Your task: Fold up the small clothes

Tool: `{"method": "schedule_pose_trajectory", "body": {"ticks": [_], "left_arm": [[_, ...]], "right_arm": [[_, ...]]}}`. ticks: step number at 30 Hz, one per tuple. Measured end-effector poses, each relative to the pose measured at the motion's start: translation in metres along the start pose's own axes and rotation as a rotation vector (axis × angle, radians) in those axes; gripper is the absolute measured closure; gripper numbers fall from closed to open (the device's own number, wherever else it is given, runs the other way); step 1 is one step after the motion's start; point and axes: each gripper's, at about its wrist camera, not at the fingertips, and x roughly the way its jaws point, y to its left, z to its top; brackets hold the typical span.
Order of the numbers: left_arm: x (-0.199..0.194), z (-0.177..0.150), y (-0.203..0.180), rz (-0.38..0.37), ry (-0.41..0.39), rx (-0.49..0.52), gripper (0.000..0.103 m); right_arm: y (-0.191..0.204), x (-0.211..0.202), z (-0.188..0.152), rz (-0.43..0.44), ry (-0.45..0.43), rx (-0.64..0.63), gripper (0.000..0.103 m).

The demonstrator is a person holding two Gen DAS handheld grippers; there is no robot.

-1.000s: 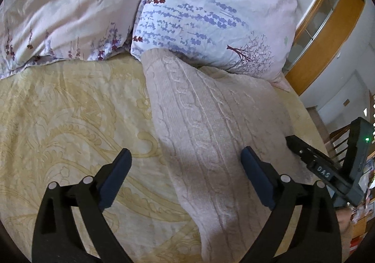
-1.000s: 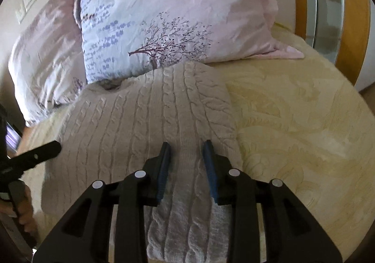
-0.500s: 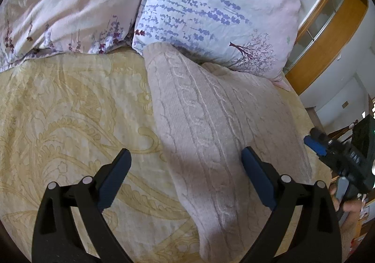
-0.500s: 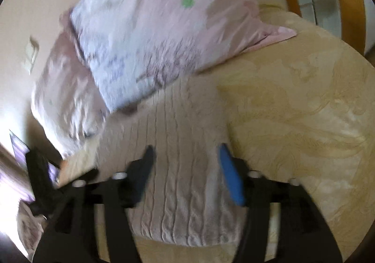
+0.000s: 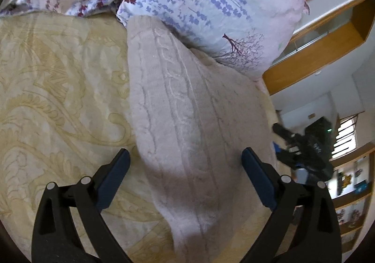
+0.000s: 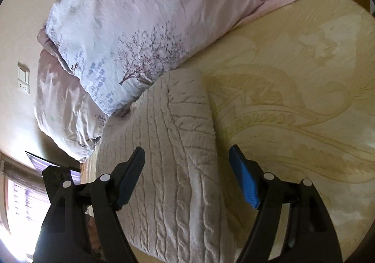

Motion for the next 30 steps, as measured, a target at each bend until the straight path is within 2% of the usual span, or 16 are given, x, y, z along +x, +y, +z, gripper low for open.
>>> {"method": "schedule_pose_trajectory", "body": {"ticks": [3, 5, 7, 10, 12, 14, 17, 20, 24, 30], "left_arm": [[0.003, 0.002, 0.003, -0.068, 0.011, -0.036, 0.013], [0.005, 0.003, 0.005, -0.093, 0.009, -0.054, 0.016], [0.005, 0.005, 0.008, -0.110, 0.003, -0.072, 0.018], [0.008, 0.006, 0.014, -0.148, 0.005, -0.117, 0.030], [0.007, 0.006, 0.019, -0.168, 0.011, -0.134, 0.037], [0.007, 0.006, 0.022, -0.189, 0.011, -0.142, 0.045], [0.001, 0.004, 0.024, -0.220, -0.002, -0.134, 0.057], [-0.012, 0.002, 0.023, -0.252, -0.012, -0.115, 0.061], [-0.036, -0.002, 0.025, -0.281, -0.029, -0.091, 0.062], [-0.094, -0.003, 0.050, -0.244, -0.099, -0.060, 0.062]], "right_arm": [[-0.002, 0.006, 0.001, 0.037, 0.018, -0.001, 0.029], [0.000, 0.012, 0.000, 0.066, 0.047, -0.010, 0.039], [0.001, 0.017, 0.000, 0.096, 0.062, -0.016, 0.042], [0.002, 0.023, 0.000, 0.128, 0.072, -0.019, 0.043], [0.002, 0.026, -0.002, 0.132, 0.084, -0.026, 0.051], [0.000, 0.028, -0.004, 0.173, 0.097, -0.009, 0.064], [-0.003, 0.024, -0.010, 0.238, 0.086, 0.031, 0.070], [0.006, 0.015, -0.019, 0.297, 0.061, 0.031, 0.072], [0.031, 0.011, -0.035, 0.332, 0.055, -0.008, 0.073], [0.092, 0.039, -0.052, 0.331, 0.081, -0.121, 0.074]]}}
